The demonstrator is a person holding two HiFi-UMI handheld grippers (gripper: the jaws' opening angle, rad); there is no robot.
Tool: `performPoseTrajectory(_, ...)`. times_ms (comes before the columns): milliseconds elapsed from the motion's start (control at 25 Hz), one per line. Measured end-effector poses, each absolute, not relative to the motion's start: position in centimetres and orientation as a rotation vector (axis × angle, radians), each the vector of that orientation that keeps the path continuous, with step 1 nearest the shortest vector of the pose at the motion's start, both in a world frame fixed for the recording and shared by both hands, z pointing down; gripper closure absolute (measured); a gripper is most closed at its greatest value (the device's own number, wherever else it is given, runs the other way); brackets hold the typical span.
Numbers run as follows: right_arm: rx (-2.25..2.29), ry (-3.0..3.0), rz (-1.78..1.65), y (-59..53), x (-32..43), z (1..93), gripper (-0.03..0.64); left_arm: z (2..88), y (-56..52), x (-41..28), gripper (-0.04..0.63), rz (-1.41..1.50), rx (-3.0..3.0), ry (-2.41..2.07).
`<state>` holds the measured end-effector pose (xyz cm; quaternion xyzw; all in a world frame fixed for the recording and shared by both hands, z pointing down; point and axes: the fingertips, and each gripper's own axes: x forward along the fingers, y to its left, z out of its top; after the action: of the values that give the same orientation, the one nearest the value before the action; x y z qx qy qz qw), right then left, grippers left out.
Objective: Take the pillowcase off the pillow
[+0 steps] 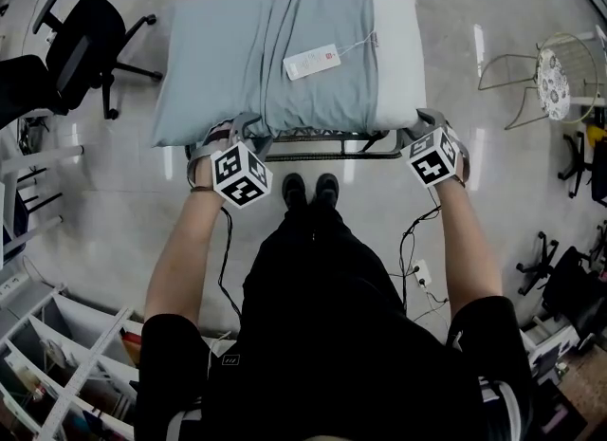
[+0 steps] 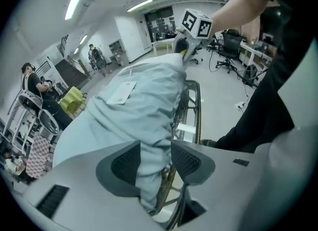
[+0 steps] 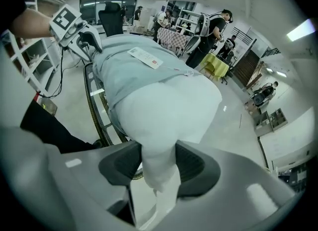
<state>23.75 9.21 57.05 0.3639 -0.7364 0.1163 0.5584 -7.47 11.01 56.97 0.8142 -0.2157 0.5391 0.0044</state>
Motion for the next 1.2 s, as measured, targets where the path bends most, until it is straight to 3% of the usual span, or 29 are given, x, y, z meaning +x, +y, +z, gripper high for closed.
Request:
performPoseTrajectory(160, 0.868, -1.747, 0.288, 9.5, 22.9, 56.6, 0.4, 57.6, 10.4, -2.9, 0.394, 1.666, 2.618, -0.725)
performPoseTrajectory(280, 0.87, -1.757, 0.299, 9.9, 22.7, 56.8, 0.4, 59.1, 9.0, -2.6, 0.4, 1.845, 2.586, -0.754)
performPoseTrajectory(400, 0.885, -1.748, 0.308, 10.2, 23.1, 57.2, 0.4, 59.9, 8.6, -4.3, 0.544, 1.967, 2.516, -0.735)
performPoseTrajectory(560, 0.911, -1.711, 0.289, 10.2, 24.1, 57.1, 0.41, 59.3, 8.9, -6.4, 0.581, 1.995, 2.483, -0.69)
performPoseTrajectory(920, 0.915, -1.724, 0.239, 10.8, 24.8, 56.7, 0.429, 58.0, 9.2, -9.5, 0.583, 1.991, 2.471, -0.719)
performPoseTrajectory(1000, 0.9, -1.734, 0.159, 11.1, 24.1, 56.3, 0.385, 57.5, 9.2, -8.5, 0.58, 1.991, 2.509, -0.75)
performPoseTrajectory(1200, 0.742, -1.832, -0.1, 11.9, 18.3, 55.7, 0.301, 56.9, 11.5, -0.9, 0.44, 1.923, 2.72, -0.672)
